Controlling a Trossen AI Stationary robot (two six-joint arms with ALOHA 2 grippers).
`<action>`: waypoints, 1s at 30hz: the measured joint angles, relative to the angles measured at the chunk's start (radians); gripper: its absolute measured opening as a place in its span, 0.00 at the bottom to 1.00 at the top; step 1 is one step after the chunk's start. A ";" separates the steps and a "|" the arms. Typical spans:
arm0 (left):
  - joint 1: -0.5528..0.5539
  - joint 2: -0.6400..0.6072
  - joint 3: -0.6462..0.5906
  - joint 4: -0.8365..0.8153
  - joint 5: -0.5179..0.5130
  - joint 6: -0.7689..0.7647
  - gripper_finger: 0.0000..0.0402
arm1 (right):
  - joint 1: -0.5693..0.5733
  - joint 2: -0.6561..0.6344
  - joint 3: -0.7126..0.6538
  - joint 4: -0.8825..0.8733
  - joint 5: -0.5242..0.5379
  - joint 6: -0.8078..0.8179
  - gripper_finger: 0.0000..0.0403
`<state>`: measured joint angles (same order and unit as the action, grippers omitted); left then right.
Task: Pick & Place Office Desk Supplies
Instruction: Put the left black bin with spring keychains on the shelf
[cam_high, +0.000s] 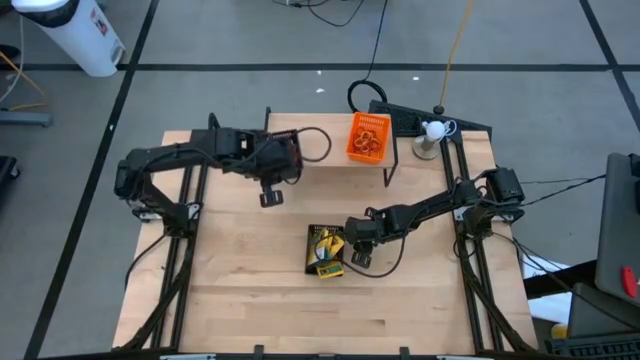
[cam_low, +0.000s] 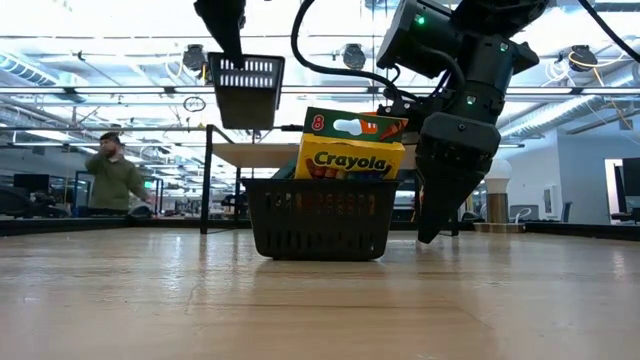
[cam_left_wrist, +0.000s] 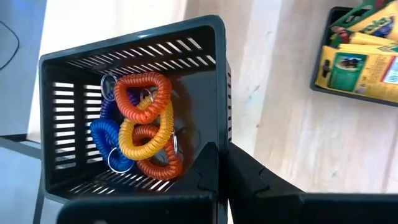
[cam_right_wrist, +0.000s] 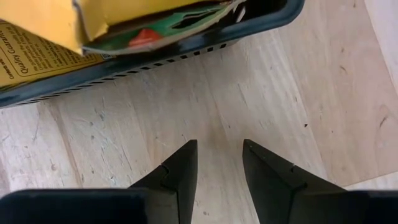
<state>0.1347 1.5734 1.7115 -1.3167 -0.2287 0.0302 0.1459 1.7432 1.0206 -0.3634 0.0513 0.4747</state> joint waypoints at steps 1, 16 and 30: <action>0.009 0.000 0.000 0.000 0.000 0.006 0.01 | 0.000 0.000 0.000 0.000 0.000 0.000 0.29; 0.130 0.037 -0.001 0.031 0.019 0.162 0.02 | 0.000 0.000 0.000 0.029 0.000 -0.002 0.29; 0.214 0.110 -0.001 0.042 0.019 0.253 0.02 | 0.000 0.000 0.000 0.044 0.000 -0.016 0.29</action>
<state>0.3490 1.6836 1.7103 -1.2745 -0.2092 0.2836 0.1459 1.7432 1.0210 -0.3191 0.0513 0.4591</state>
